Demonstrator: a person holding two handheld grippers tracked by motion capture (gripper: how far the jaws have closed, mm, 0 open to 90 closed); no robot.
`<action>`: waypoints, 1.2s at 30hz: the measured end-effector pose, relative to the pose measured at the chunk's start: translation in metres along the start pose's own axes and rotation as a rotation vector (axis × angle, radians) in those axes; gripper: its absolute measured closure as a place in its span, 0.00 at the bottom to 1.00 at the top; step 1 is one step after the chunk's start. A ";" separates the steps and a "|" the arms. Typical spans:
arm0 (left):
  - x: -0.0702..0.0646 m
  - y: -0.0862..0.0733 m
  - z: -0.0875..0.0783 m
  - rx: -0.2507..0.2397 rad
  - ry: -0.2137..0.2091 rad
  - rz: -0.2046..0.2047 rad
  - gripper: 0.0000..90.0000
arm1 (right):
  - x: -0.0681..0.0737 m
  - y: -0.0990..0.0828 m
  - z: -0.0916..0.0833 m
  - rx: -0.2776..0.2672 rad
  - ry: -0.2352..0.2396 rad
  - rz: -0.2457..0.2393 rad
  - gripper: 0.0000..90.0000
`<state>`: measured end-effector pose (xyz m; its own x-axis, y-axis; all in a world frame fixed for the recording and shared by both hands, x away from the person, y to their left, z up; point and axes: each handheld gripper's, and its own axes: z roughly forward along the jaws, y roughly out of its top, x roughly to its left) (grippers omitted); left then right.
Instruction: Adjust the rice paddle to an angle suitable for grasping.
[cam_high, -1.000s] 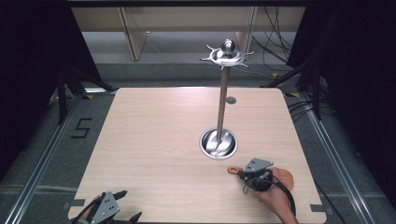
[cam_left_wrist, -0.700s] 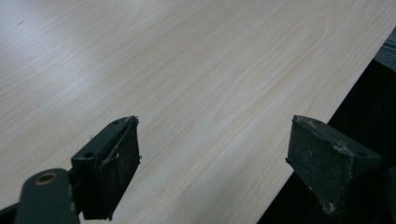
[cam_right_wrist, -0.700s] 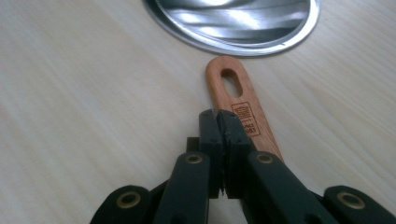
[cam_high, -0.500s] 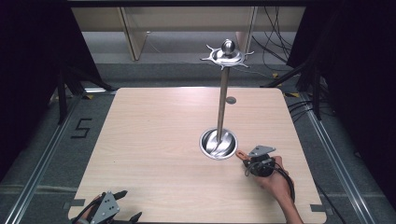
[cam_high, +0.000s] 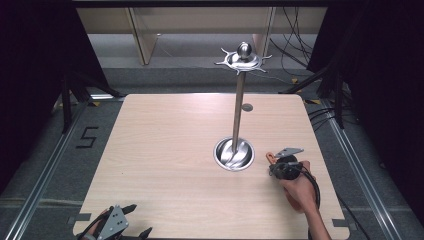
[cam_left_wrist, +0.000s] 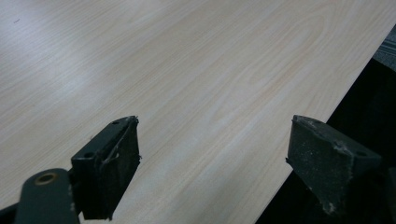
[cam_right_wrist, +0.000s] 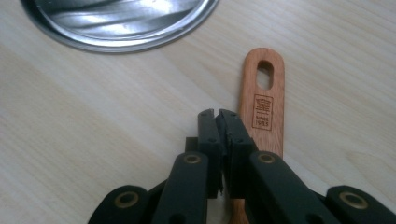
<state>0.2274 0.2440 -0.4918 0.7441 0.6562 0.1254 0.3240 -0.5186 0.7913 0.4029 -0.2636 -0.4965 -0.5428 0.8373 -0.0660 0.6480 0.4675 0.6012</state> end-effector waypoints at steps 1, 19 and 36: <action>0.000 0.000 -0.001 0.007 -0.006 0.007 0.18 | -0.004 0.001 0.000 0.004 -0.008 0.007 0.98; 0.001 0.000 -0.001 0.007 0.005 0.012 0.18 | -0.028 -0.006 -0.008 0.025 -0.030 0.085 0.97; 0.001 0.000 0.000 0.004 0.006 -0.001 0.18 | -0.046 0.004 -0.024 0.123 -0.085 0.174 0.51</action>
<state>0.2284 0.2447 -0.4921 0.7400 0.6603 0.1284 0.3268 -0.5198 0.7893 0.4177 -0.3076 -0.4723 -0.3738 0.9266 -0.0401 0.7911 0.3411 0.5078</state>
